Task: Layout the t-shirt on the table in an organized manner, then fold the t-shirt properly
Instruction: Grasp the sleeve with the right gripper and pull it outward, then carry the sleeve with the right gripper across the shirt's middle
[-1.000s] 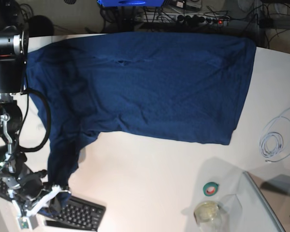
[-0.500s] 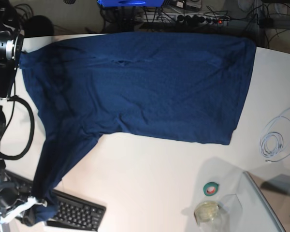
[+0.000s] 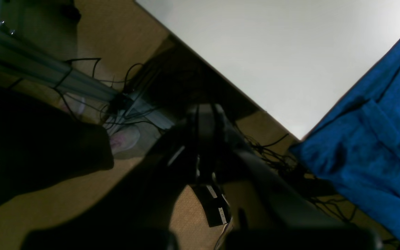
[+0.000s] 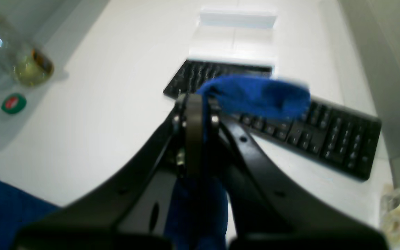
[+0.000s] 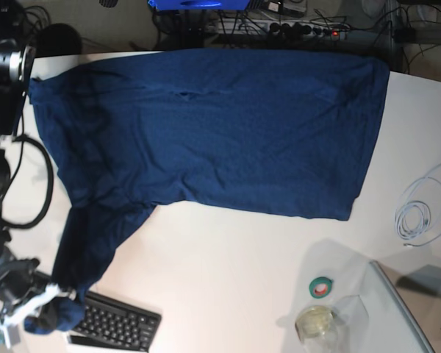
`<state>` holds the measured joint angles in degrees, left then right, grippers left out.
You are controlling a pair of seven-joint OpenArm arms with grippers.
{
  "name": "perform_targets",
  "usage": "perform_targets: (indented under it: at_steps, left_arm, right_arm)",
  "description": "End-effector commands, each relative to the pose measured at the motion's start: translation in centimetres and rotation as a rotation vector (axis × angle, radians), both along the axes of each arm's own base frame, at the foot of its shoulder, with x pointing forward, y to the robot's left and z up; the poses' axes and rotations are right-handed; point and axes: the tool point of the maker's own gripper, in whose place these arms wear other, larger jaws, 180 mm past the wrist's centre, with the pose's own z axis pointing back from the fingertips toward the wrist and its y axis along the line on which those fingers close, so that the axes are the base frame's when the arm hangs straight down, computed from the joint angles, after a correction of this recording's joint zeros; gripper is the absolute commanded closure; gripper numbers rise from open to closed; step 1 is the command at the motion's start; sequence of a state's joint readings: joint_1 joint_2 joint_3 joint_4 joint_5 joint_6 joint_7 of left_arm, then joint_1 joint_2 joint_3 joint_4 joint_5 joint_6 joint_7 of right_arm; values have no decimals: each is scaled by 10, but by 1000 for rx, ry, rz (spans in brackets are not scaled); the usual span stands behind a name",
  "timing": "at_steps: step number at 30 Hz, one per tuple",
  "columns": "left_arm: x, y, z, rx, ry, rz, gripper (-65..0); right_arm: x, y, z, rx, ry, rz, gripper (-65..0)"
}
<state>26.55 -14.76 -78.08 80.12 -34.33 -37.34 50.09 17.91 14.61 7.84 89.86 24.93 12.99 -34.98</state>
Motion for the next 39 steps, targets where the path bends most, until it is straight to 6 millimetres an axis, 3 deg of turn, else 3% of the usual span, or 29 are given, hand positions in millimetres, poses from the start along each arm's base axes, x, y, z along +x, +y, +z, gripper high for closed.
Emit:
perform_targets:
  at_steps: [1,10,16,20,23,32,34,39]
  left_arm:
    - [4,10,15,43,-19,-11,0]
    - [6,10,15,43,-24,-11,0]
    - [6,9,14,42,-25,-10,0]
    - [9,5,11,32,-16,-28,0]
    - [13,0,6,21,-6,-49,0]
    - [13,0,6,19,-6,-48,0]
    - [13,0,6,19,-6,-48,0]
    - [13,0,6,19,-6,-48,0]
  right_arm:
    - [2,8,27,11,-86,21,0]
    - [-59,80,-21,43,39,162,0]
    - [-85,132,-47,59,108,285,0]
    - [-88,150,-46,89,112,309,0]
    - [-96,174,-46,97,117,369,0]
    - [-135,247,-45,92,125,589,0]
    - [-136,260,-41,113,121,604,0]
    - [-127,272,-53,127,164,599,0]
